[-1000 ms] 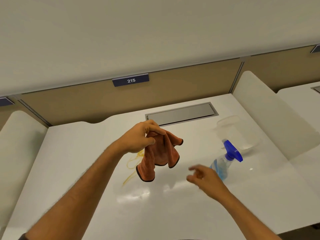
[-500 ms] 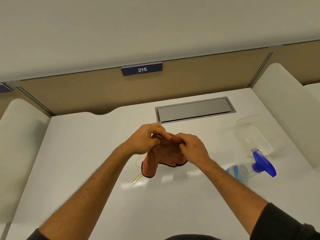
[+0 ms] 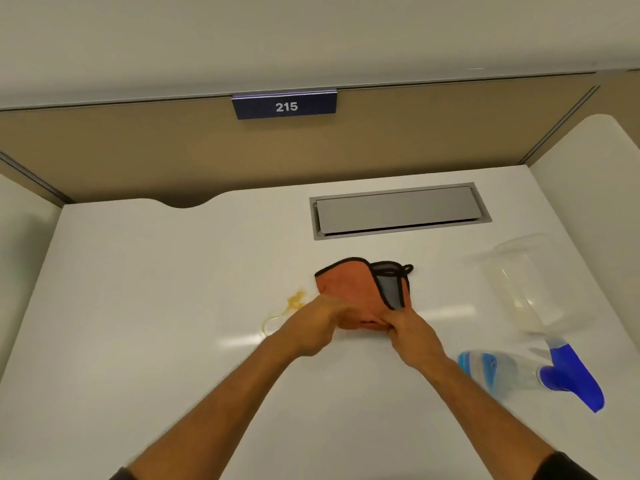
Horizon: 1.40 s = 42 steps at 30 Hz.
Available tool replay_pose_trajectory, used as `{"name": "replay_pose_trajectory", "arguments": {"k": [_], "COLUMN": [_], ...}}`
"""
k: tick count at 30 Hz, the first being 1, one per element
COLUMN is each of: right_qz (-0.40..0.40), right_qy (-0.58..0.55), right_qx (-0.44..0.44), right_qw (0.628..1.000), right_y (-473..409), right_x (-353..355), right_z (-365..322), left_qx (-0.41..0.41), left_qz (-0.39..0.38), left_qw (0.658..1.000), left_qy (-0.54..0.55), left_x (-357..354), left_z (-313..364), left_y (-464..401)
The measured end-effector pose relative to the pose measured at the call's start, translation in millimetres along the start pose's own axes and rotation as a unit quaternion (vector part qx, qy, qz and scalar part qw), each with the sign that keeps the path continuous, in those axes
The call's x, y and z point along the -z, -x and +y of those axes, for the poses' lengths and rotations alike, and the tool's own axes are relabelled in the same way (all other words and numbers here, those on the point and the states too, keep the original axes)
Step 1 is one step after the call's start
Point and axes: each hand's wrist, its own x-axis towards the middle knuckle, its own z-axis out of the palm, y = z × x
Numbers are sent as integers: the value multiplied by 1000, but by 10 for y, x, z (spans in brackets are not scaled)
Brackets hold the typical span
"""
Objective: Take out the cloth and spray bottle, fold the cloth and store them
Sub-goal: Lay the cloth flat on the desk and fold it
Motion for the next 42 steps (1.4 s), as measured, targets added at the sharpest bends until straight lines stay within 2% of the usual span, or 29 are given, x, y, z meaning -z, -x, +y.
{"name": "replay_pose_trajectory", "arguments": {"k": [1,2,5,7,12,14,16,18,20,22,28,30,33,35,39,42], "right_qz": [-58,-83,-38,-1,-69,-50,3,57,77,83,45,33,20,19,22,31], "right_qy": [21,26,-21,-50,80,137,170,163,118,96,151,157,175,195,213,186], "right_qx": [-2,4,-5,-19,-26,-35,-30,-27,-24,-3,118,138,162,138,-31,-116], "right_qw": [998,996,999,999,994,989,985,985,990,992,980,977,971,971,976,975], "right_y": [29,46,5,-113,-519,-637,-711,-776,-864,-953,-703,-505,-215,-71,-34,-290], "right_x": [-86,-149,-227,-285,-681,-879,-1006,-1094,-1152,-1264,-1978,-2103,-2045,-1877,-1396,-1180], "right_z": [53,80,26,-43,-78,-30,-55,-120,-286,-588,-1684,-1741,-1435,-1068,-315,-118], "left_qx": [15,38,132,166,187,180,174,168,165,162,141,138,146,152,163,168], "left_qz": [-12,-11,63,112,105,121,138,143,150,157,167,171,166,160,152,149], "left_qw": [1000,999,988,977,964,955,951,952,951,951,959,962,960,956,951,949], "left_qy": [-19,-29,-50,-74,-155,-203,-216,-214,-213,-214,-178,-160,-170,-193,-214,-220], "left_x": [-87,-123,-56,0,-143,-264,-323,-342,-354,-369,-376,-377,-368,-360,-362,-379], "left_z": [-182,-367,-963,-1371,-2111,-2230,-2287,-2330,-2340,-2345,-2381,-2384,-2365,-2340,-2303,-2325], "left_y": [76,170,512,764,1151,1153,1135,1122,1124,1128,1157,1161,1168,1172,1167,1154]}}
